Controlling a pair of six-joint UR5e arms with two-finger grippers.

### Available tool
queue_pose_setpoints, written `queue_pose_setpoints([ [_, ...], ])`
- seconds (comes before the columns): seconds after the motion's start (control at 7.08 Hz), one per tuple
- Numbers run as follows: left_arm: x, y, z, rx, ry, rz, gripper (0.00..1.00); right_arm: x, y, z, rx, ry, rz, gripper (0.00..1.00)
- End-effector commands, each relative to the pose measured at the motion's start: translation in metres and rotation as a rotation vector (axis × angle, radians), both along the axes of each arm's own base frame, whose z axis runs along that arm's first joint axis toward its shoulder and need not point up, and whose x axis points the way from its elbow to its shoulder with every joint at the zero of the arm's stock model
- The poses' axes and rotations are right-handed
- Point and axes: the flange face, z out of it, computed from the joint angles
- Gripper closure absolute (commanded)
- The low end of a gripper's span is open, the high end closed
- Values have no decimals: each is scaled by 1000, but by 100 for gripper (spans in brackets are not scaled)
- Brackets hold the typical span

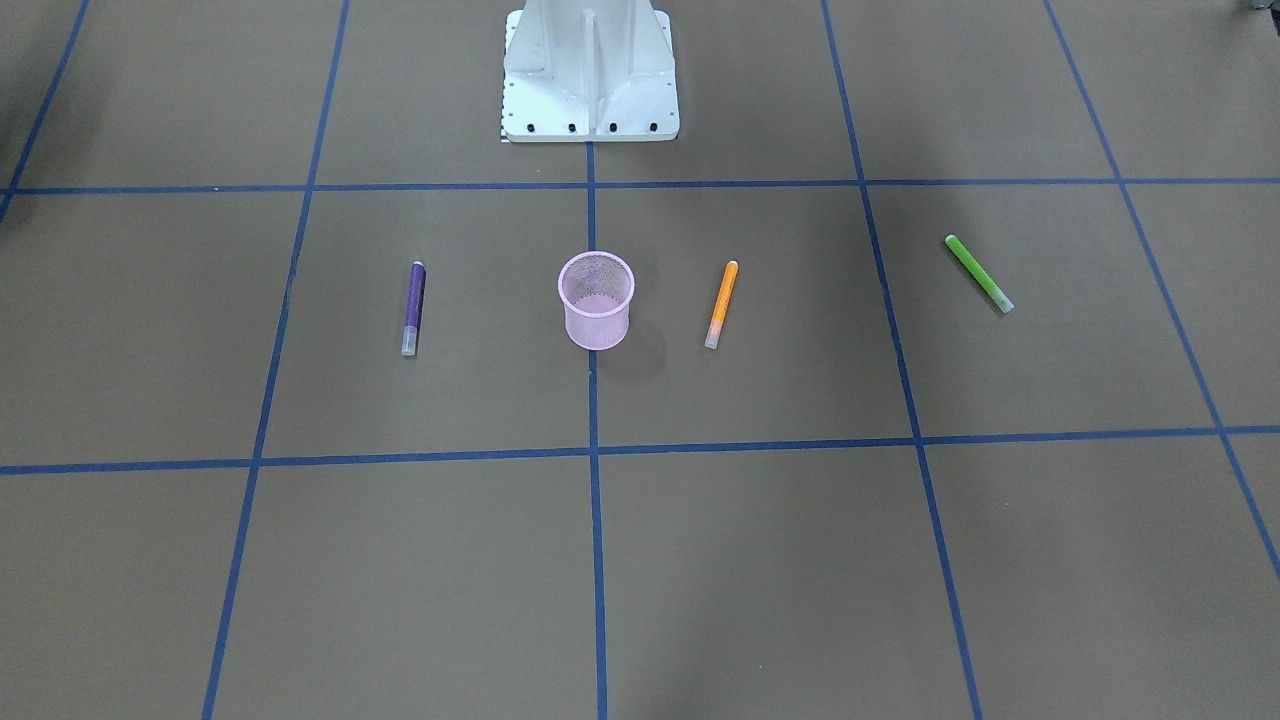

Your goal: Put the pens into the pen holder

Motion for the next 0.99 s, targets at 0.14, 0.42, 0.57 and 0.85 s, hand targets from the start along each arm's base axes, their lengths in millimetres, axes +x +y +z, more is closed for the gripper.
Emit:
queue_pose_setpoints([
  [0.14,0,-3,-4,9,0,0,0,-19,-48,-76,228,-98,-14,100],
  [0.42,0,-3,-9,20,1,1,0,-41,-106,-160,500,-215,-8,100],
  [0.57,4,-2,-20,86,53,22,0,-60,-114,-184,565,-271,-40,100],
  [0.85,35,-4,-35,150,120,90,0,-119,-157,-263,713,-360,-116,100],
])
